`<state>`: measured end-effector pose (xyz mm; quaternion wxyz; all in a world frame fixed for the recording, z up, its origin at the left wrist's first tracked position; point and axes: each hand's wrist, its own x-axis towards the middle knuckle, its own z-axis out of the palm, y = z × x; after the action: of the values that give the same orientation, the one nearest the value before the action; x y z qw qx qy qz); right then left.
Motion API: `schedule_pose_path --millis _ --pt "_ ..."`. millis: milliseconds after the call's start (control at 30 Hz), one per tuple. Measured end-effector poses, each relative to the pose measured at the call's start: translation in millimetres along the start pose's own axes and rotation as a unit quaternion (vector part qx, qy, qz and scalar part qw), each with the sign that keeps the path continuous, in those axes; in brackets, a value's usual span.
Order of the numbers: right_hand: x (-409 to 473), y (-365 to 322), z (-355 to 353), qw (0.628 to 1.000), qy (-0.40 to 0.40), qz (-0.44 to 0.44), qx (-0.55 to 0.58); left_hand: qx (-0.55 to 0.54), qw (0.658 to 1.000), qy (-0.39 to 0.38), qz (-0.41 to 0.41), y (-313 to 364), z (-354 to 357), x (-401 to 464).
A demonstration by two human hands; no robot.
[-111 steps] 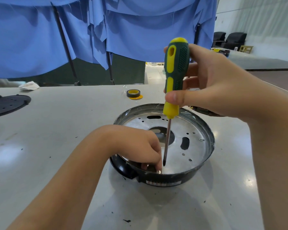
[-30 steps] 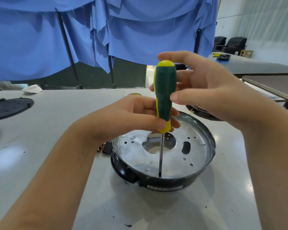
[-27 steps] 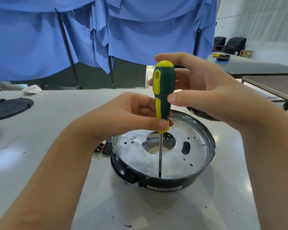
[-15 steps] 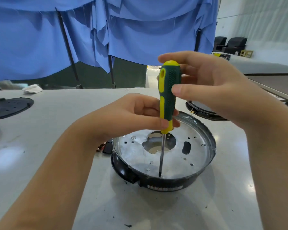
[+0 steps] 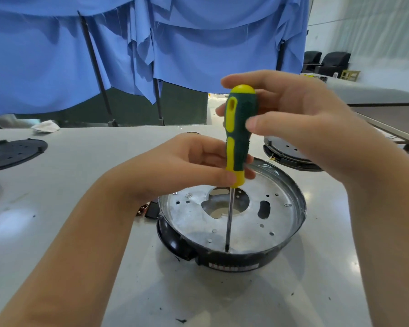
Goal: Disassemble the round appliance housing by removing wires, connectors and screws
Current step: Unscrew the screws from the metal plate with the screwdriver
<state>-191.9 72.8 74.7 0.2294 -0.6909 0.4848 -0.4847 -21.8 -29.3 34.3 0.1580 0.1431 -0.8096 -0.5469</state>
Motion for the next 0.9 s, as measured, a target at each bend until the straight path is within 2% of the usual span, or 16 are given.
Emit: schedule_pose_path --millis 100,233,300,367,467,567,700,900 --pt "0.0 -1.5 1.0 1.0 -0.007 0.007 0.011 0.007 0.999 0.046 -0.007 0.3 -0.5 0.2" --pt "3.7 1.4 8.6 0.995 0.01 -0.006 -0.095 0.069 0.993 0.093 -0.007 1.1 7.1 5.9" --pt "4.7 2.3 8.9 0.993 0.033 -0.014 -0.112 0.079 0.993 0.087 -0.007 1.4 8.5 7.3" --pt "4.0 3.4 5.0 0.993 0.039 -0.01 -0.11 0.059 0.997 0.049 -0.009 2.1 5.4 4.7" --pt "1.0 3.7 -0.2 0.999 0.018 -0.003 -0.051 0.013 1.0 -0.016 -0.007 1.5 -0.5 -1.6" --pt "-0.1 1.1 1.3 1.0 0.001 0.001 -0.003 0.021 1.0 0.018 -0.012 0.5 -0.8 -0.4" --pt "3.1 1.6 8.1 0.998 0.007 -0.007 -0.065 0.086 0.993 0.079 -0.007 -0.4 7.1 6.9" --pt "5.6 7.1 5.4 0.993 0.02 -0.014 -0.115 0.042 0.999 0.001 -0.012 2.2 3.4 1.3"
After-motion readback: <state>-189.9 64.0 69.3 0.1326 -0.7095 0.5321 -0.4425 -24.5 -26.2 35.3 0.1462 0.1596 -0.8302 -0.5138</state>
